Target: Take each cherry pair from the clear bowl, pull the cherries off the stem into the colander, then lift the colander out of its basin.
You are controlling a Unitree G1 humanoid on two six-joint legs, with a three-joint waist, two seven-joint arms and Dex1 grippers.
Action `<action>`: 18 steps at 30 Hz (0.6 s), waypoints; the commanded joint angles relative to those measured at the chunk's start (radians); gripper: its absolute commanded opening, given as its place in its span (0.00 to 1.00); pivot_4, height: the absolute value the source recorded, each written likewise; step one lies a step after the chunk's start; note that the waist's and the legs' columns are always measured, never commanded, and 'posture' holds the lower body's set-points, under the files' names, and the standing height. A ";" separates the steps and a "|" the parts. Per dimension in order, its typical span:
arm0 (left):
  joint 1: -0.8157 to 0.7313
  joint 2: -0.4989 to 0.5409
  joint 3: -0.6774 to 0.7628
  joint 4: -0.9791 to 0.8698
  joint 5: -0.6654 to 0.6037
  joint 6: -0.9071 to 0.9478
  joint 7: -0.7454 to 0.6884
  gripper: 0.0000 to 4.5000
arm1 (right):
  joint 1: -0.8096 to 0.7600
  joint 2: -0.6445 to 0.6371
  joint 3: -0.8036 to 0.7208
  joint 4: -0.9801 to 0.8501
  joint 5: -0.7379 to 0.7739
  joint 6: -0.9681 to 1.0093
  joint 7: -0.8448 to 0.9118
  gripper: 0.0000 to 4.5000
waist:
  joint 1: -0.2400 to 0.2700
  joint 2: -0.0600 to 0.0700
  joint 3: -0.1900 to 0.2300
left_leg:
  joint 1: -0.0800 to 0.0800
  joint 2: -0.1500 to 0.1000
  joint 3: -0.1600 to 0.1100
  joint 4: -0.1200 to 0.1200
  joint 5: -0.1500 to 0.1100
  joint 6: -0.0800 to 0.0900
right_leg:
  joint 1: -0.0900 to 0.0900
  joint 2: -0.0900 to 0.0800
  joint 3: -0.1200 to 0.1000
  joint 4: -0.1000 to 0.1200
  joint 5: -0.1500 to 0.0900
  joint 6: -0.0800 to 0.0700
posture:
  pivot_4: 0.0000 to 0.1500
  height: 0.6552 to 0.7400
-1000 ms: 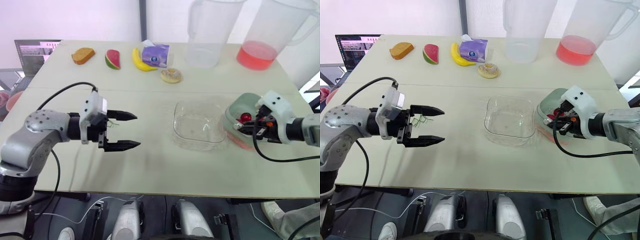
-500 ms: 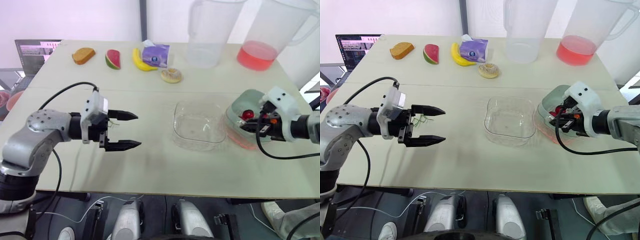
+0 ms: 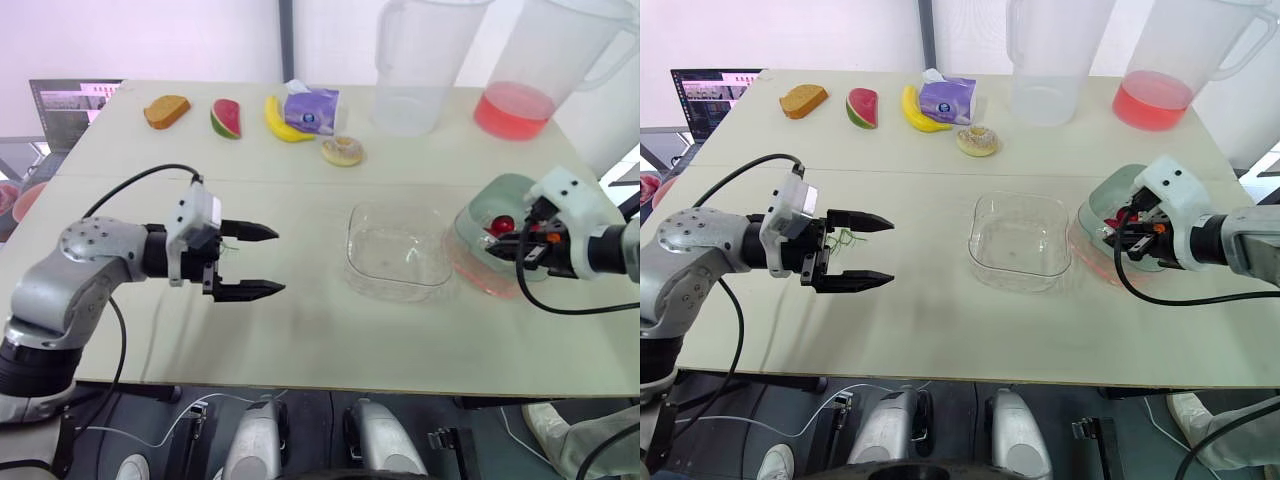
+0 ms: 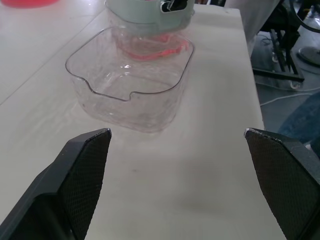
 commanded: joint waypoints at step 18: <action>-0.041 -0.003 -0.002 -0.006 -0.004 0.001 0.000 1.00 | 0.000 -0.016 -0.077 -0.037 -0.003 0.020 -0.020 0.03 | 0.000 0.000 0.000 | 0.000 0.000 0.000 0.000 0.000 0.000 | 0.000 0.000 0.000 0.000 0.000 0.000 | 1.00 1.00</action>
